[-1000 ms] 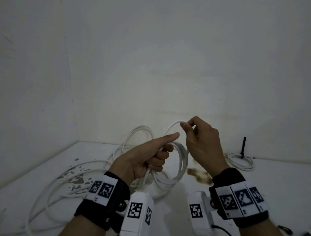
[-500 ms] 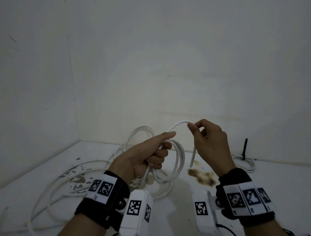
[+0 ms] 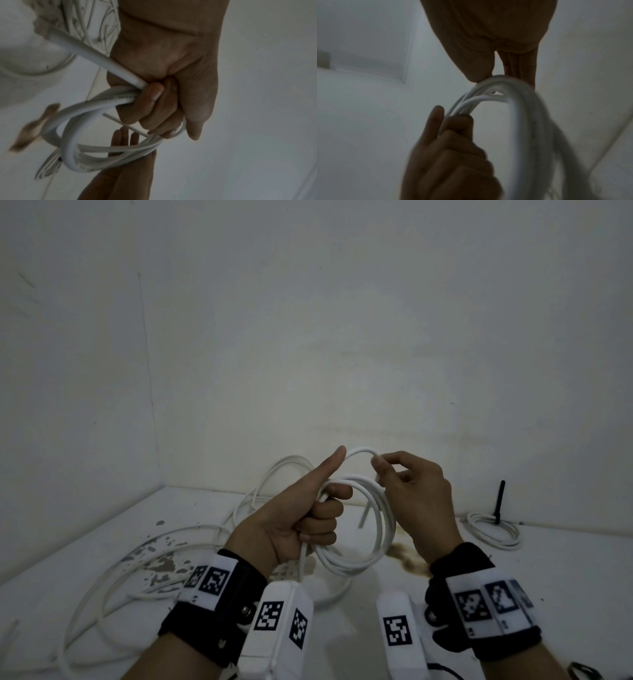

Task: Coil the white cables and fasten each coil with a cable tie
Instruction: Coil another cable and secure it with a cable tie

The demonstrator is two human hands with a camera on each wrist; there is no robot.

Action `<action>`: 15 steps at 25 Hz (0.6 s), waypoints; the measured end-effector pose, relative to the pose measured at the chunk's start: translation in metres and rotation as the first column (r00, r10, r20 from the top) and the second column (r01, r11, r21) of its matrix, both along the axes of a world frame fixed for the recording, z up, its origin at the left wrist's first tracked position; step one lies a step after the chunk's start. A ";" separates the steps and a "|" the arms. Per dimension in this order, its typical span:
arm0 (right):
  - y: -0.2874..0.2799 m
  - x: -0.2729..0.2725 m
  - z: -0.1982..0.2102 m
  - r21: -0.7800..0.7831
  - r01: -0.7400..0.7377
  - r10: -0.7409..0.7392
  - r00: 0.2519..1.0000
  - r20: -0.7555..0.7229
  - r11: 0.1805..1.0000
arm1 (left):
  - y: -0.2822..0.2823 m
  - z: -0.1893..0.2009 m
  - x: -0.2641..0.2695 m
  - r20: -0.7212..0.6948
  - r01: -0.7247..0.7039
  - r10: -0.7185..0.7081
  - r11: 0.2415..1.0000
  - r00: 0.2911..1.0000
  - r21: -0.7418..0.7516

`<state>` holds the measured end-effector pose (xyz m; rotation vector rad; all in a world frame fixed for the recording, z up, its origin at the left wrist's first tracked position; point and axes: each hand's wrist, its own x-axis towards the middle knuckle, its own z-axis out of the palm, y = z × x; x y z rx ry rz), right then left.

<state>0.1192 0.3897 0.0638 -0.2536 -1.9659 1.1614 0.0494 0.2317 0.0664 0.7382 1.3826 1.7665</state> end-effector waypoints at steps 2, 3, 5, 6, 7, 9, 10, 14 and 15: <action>-0.005 0.001 0.003 -0.303 -0.206 0.243 0.966 0.090 0.930 | -0.001 0.000 0.000 -0.017 -0.040 0.040 0.999 0.999 0.008; -0.008 0.004 0.005 -0.441 -0.271 0.359 0.925 0.128 0.856 | -0.001 0.001 -0.001 -0.042 -0.074 0.074 0.997 0.996 0.001; -0.011 0.006 0.008 -0.559 -0.302 0.472 0.861 0.187 0.772 | -0.003 0.002 -0.004 -0.075 -0.139 0.137 0.990 0.988 -0.021; -0.012 0.007 0.009 -0.570 -0.311 0.497 0.843 0.204 0.761 | -0.004 0.002 -0.005 -0.082 -0.167 0.165 0.985 0.983 -0.028; -0.012 0.006 0.009 -0.565 -0.331 0.520 0.828 0.210 0.756 | -0.005 0.002 -0.006 -0.086 -0.196 0.193 0.980 0.977 -0.030; -0.016 0.008 0.009 -0.503 -0.391 0.552 0.804 0.221 0.771 | -0.005 0.000 -0.009 -0.096 -0.255 0.252 0.966 0.963 -0.027; -0.019 0.008 0.007 -0.408 -0.398 0.523 0.810 0.265 0.822 | -0.004 -0.001 -0.010 -0.097 -0.279 0.275 0.960 0.957 -0.028; -0.032 0.002 -0.006 0.108 -0.125 0.079 0.931 0.358 0.986 | 0.001 -0.004 -0.013 -0.016 -0.334 0.334 0.942 0.942 0.003; -0.036 0.002 -0.006 0.153 -0.111 0.050 0.935 0.351 0.982 | 0.001 -0.005 -0.014 0.000 -0.351 0.351 0.937 0.937 0.006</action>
